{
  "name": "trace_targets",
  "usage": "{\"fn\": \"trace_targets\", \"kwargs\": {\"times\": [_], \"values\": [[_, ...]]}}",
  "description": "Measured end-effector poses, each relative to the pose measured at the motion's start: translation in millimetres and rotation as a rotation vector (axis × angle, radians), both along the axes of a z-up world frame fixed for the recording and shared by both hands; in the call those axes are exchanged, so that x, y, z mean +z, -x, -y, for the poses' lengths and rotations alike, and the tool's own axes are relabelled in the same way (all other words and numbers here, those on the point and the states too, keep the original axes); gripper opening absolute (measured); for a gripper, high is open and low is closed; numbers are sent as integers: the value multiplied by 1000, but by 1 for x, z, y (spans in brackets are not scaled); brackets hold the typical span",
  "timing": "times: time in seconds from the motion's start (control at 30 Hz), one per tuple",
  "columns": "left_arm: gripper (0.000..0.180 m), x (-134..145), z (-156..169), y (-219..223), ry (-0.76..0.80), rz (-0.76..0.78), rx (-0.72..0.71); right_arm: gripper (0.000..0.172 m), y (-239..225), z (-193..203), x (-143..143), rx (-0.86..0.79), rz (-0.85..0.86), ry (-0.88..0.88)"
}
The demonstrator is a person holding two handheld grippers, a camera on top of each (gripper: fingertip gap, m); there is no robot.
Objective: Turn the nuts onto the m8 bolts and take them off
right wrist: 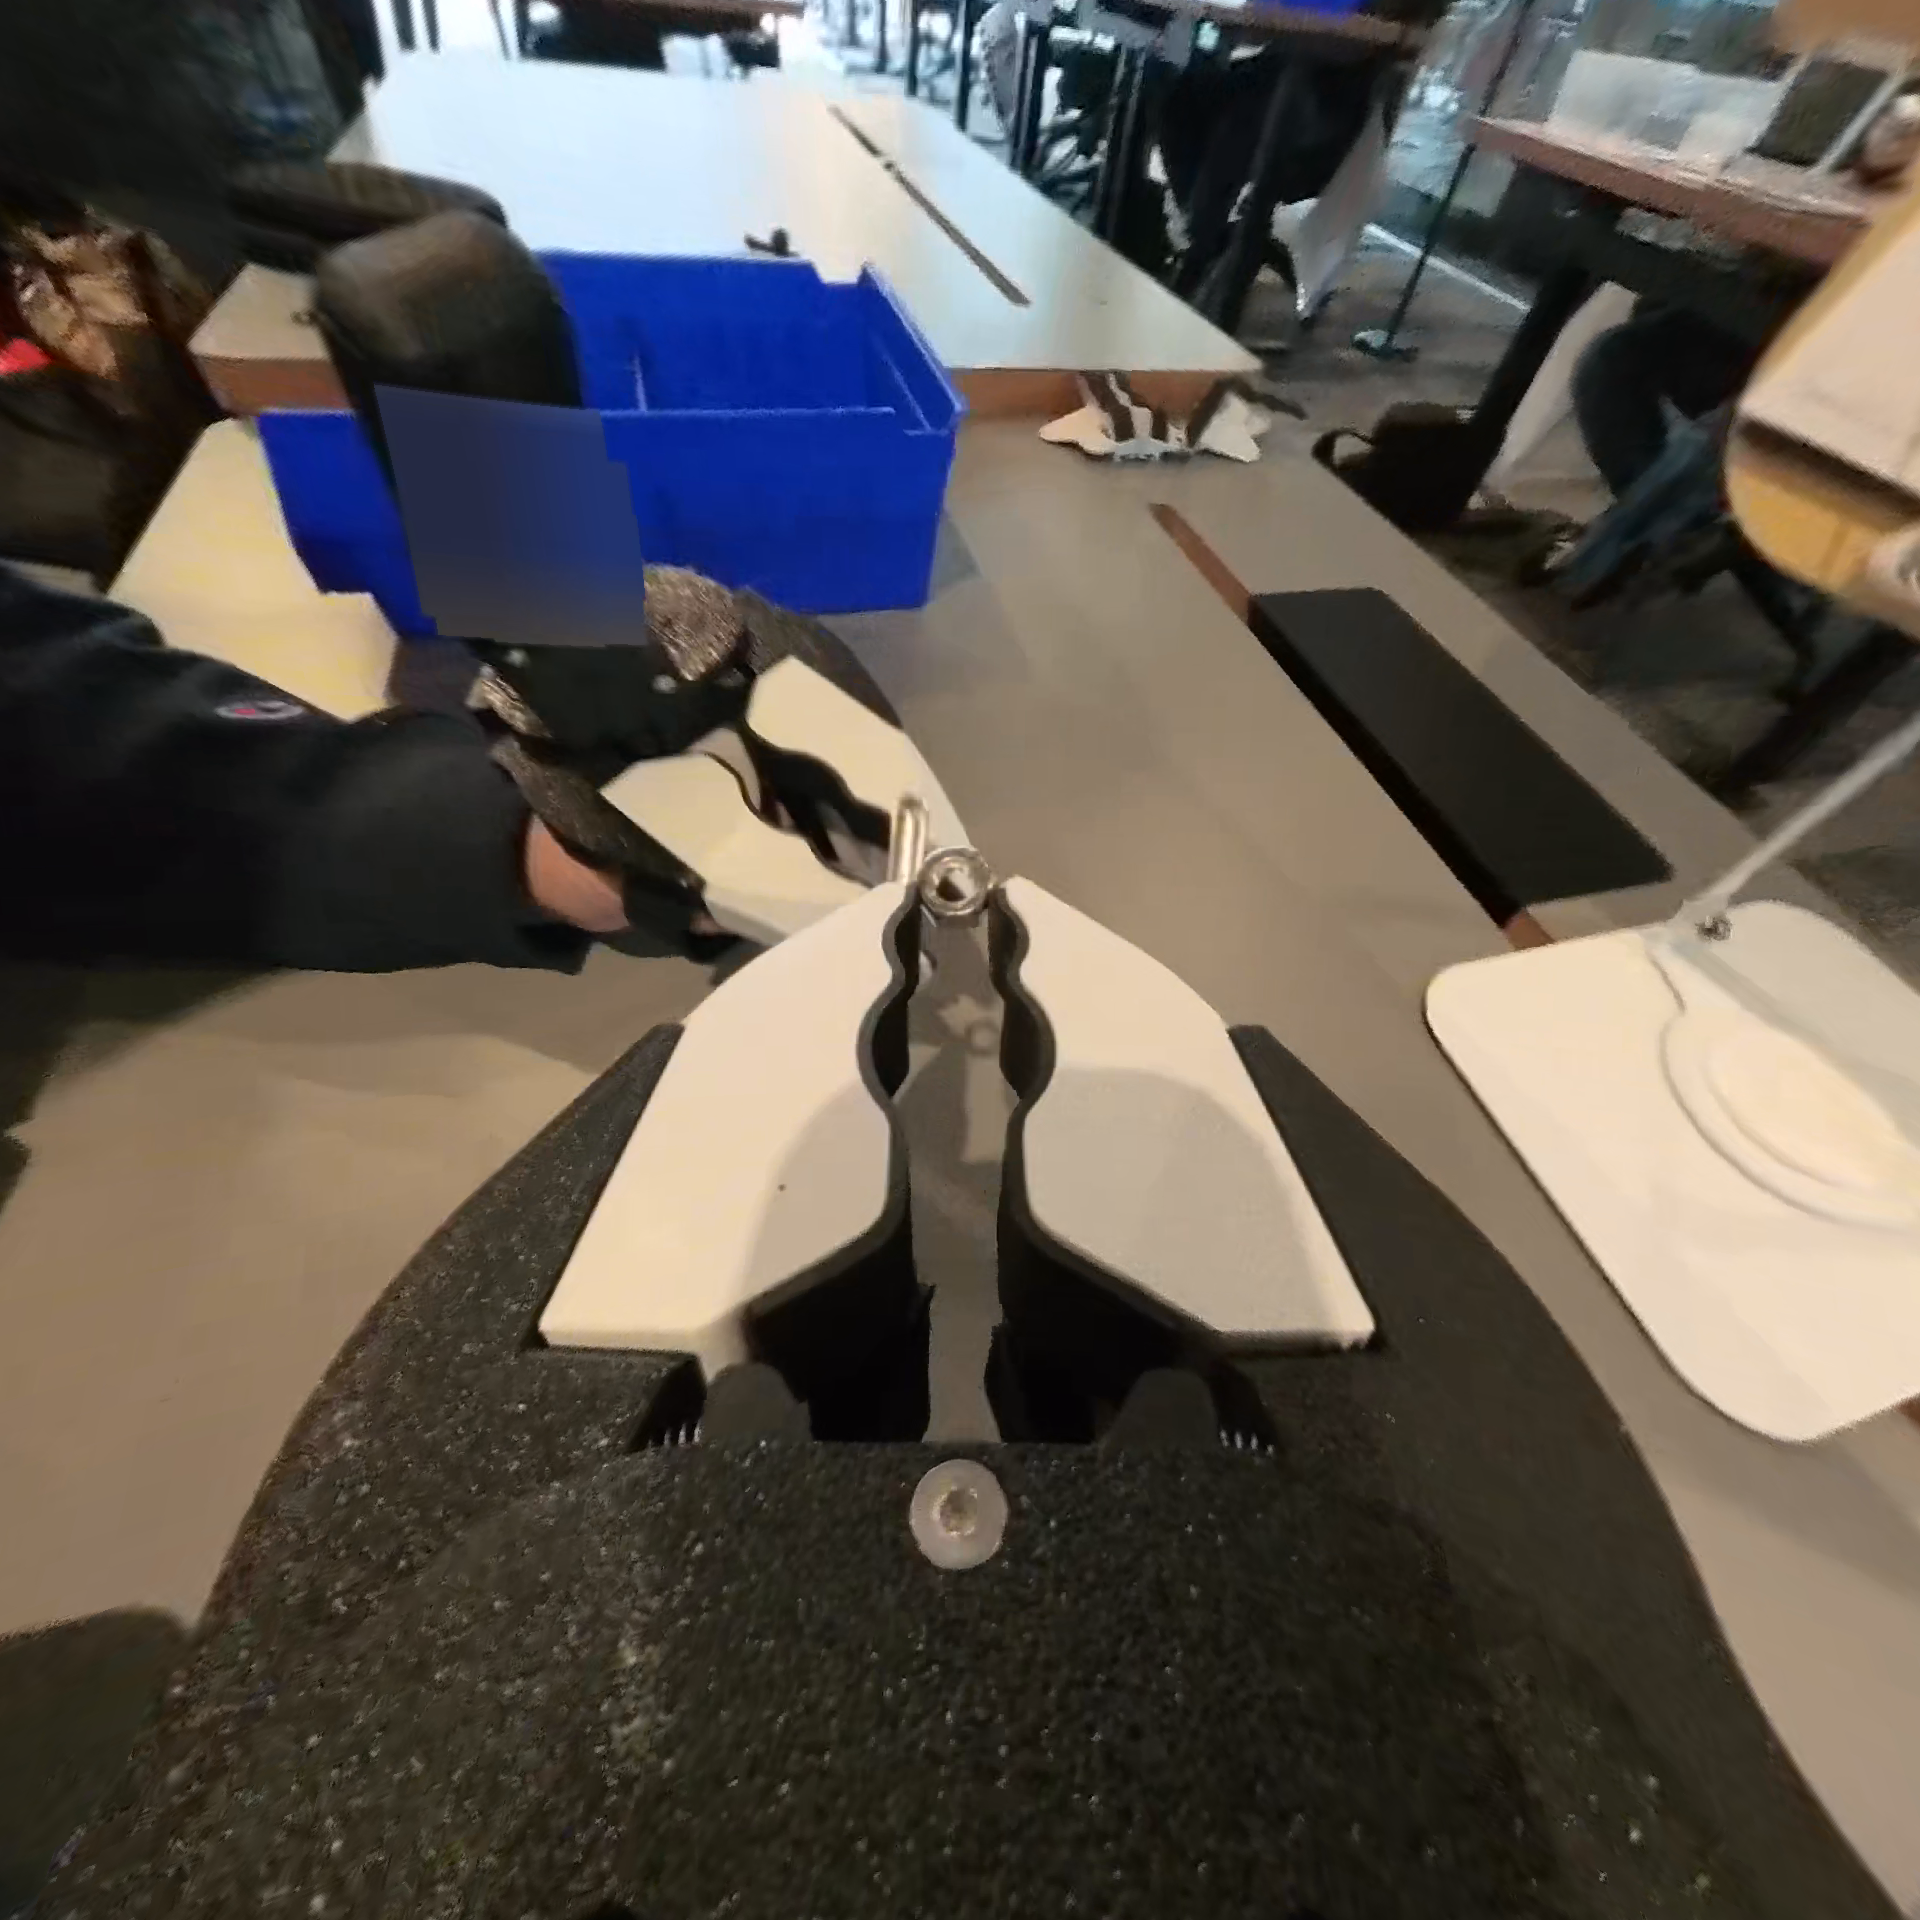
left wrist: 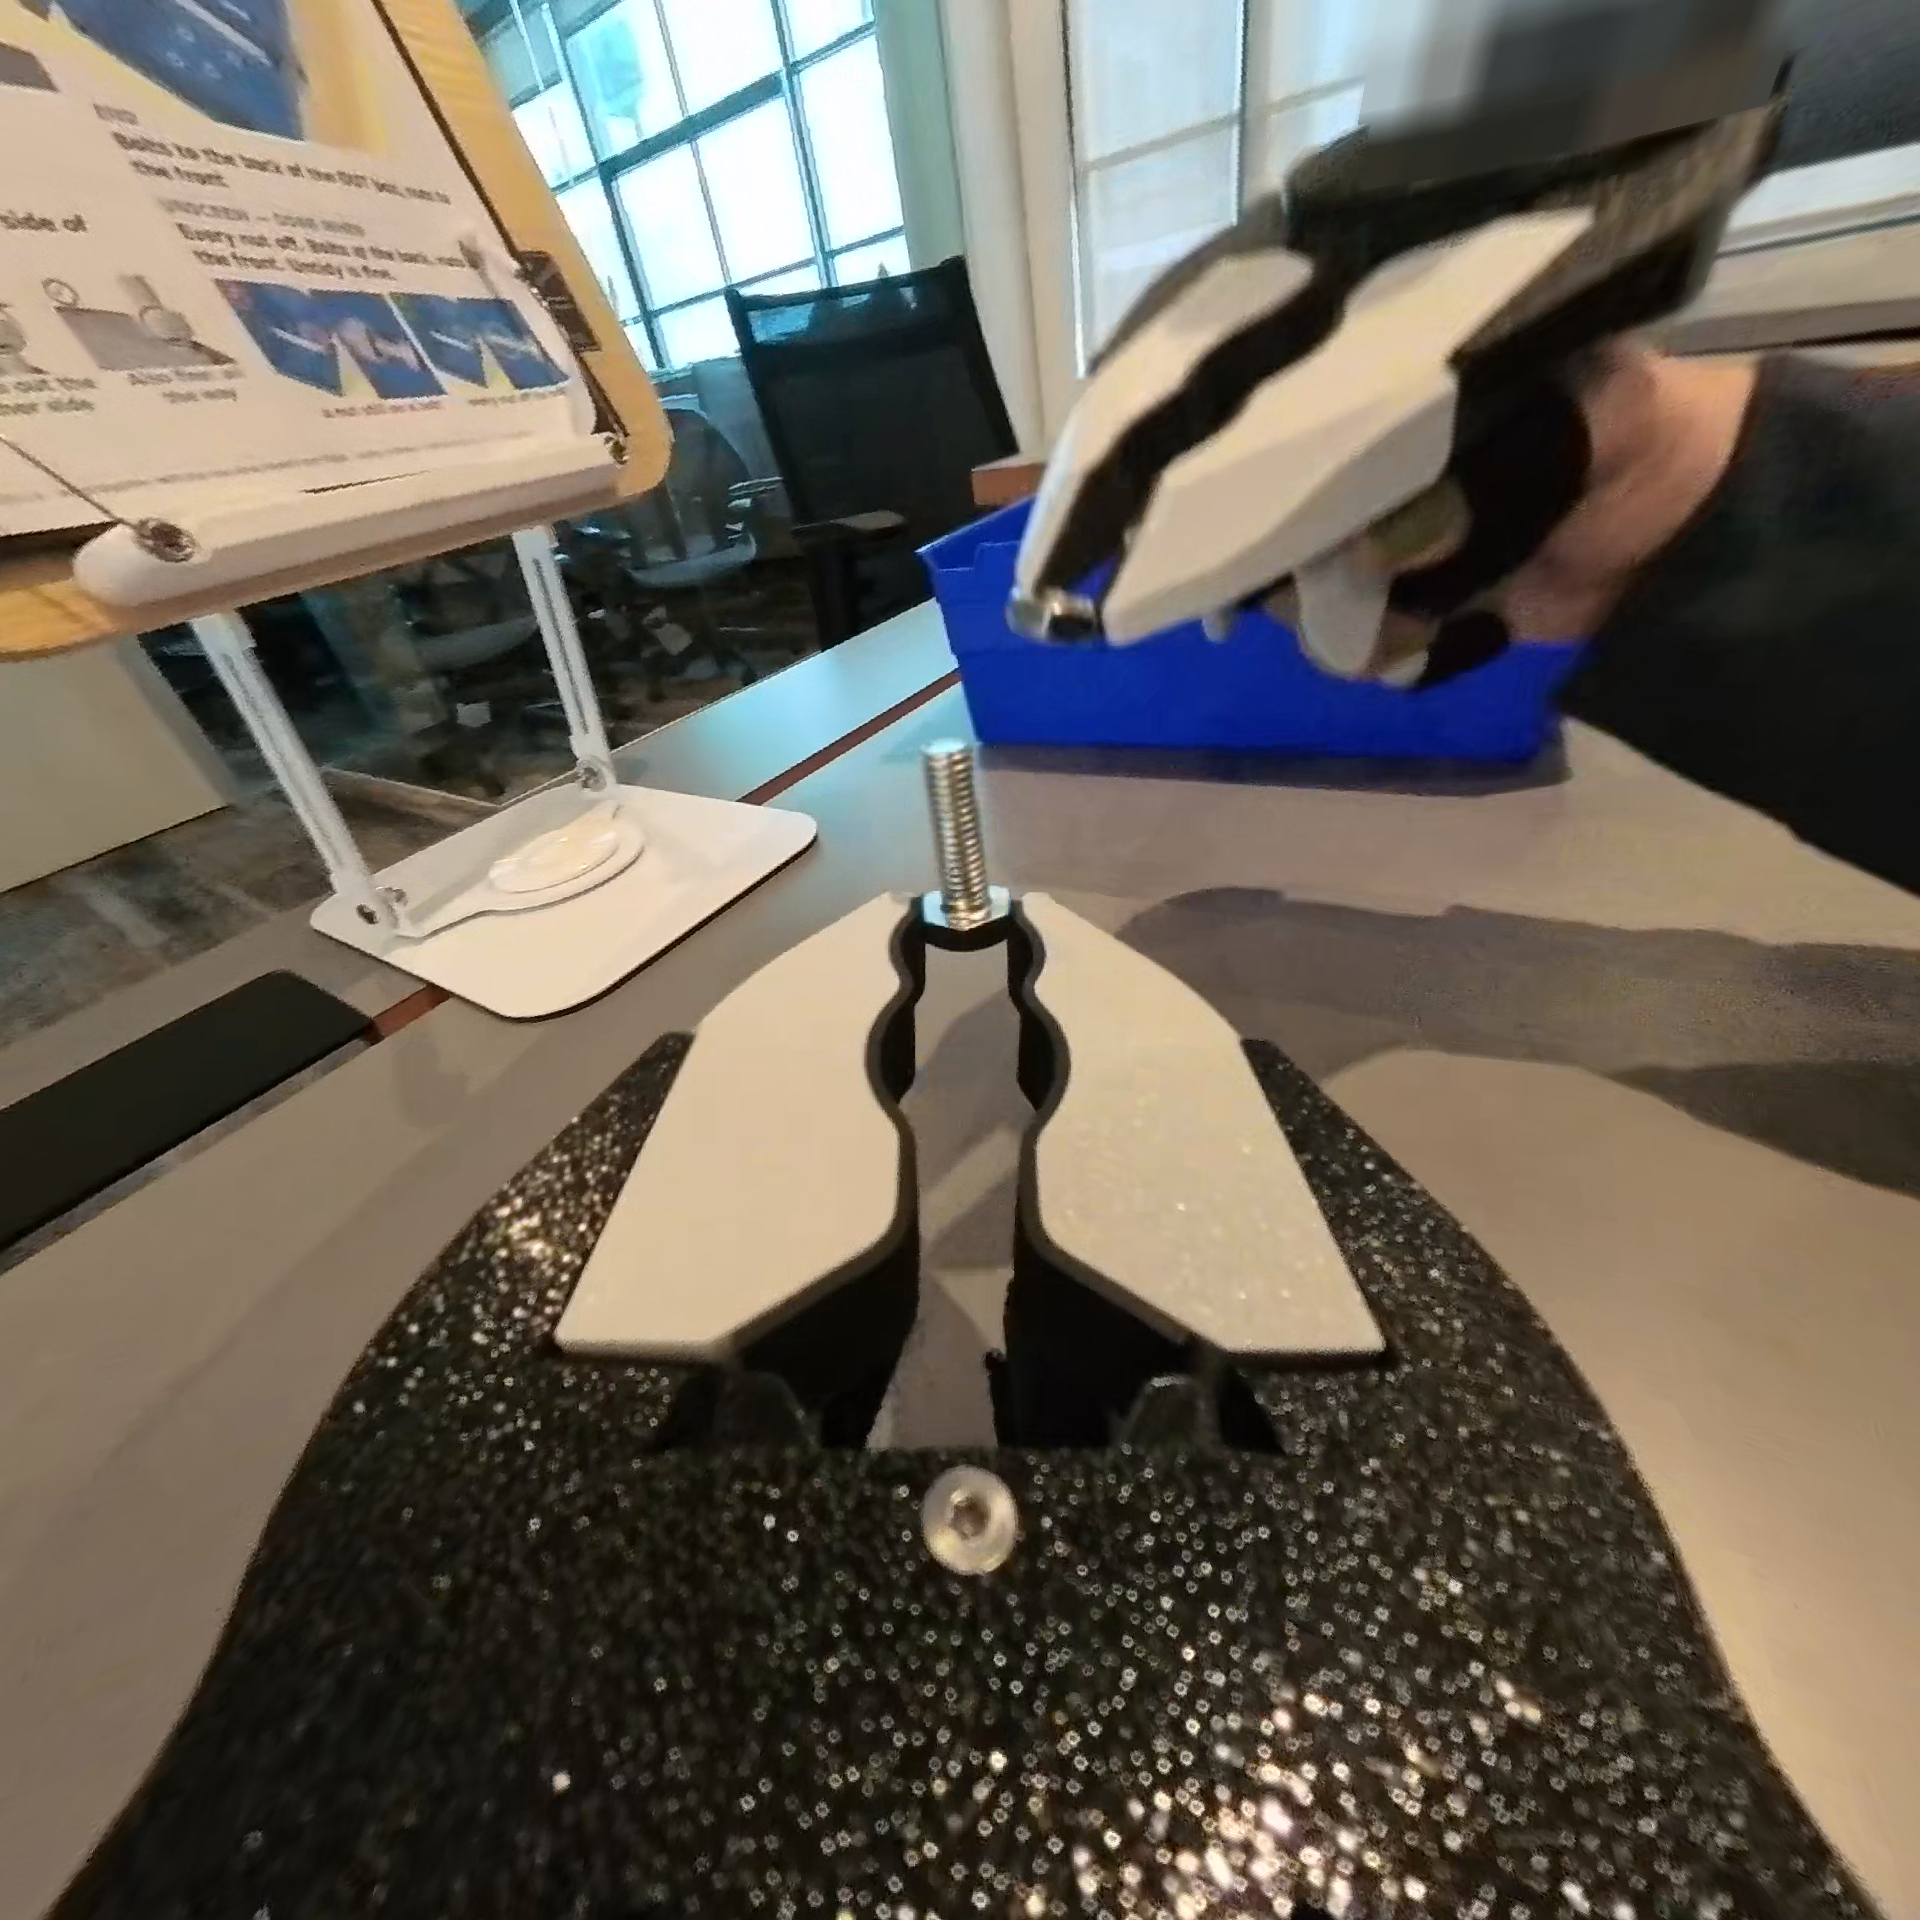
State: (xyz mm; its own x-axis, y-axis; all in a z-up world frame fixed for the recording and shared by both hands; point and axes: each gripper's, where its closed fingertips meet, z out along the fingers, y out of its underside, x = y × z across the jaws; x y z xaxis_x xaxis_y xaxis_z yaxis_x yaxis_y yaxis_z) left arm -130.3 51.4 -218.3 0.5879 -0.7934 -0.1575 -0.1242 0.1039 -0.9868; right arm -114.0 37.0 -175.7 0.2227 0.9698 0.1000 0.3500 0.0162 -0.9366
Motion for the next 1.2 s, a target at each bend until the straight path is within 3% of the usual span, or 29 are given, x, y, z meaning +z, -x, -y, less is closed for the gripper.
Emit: {"fn": "trace_targets", "kwargs": {"times": [0.2,0.63,1.2], "values": [[14,3,10,-6,1,25,-71,12,19,13,0,37,146,-46],[14,-1,14,-9,-6,-9,-82,12,21,14,-10,8,259,0],[14,-8,29,-21,-38,-77,-173,12,6,27,-17,25,306,145]]}}
